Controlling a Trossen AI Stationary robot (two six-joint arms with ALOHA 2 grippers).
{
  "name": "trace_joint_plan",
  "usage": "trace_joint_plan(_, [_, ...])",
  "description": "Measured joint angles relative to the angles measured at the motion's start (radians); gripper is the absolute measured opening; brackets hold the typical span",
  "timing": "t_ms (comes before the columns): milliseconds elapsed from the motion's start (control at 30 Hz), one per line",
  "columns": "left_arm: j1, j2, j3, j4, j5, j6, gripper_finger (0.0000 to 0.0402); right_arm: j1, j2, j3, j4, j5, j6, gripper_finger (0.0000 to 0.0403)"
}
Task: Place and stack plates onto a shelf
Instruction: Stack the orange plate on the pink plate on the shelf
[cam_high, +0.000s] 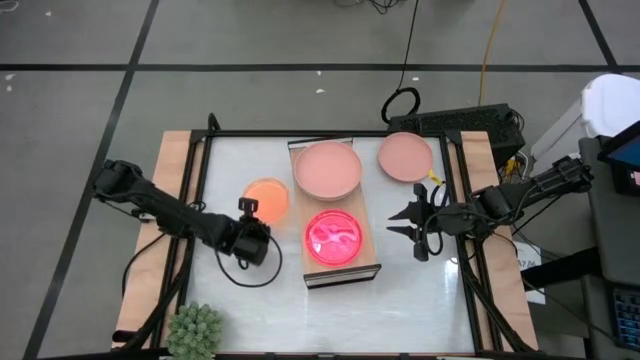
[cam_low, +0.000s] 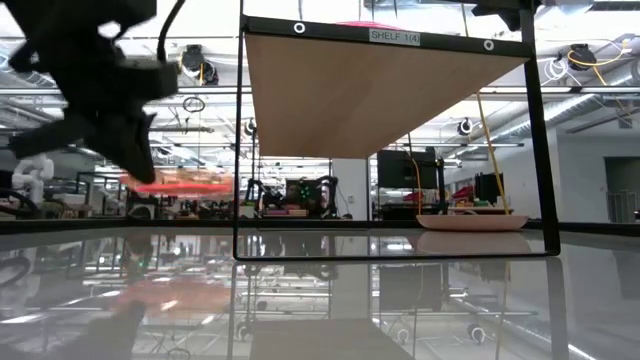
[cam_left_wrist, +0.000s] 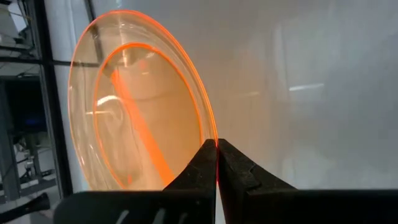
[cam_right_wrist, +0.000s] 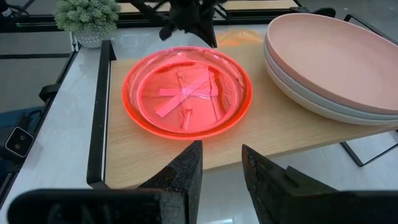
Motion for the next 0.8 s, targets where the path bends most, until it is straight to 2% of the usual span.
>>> trace_joint_plan(533, [-0.132,0.000,0.310,-0.383,0.000,-0.151,0.0001,0.000,0.000,0.000,-0.036,0.000,0.026,0.0098])
trace_joint_plan(800, [-0.195,0.000,0.441,-0.487,-0.023,-0.114,0.0001,0.000,0.000,0.000,-0.036,0.002,0.018,0.0098])
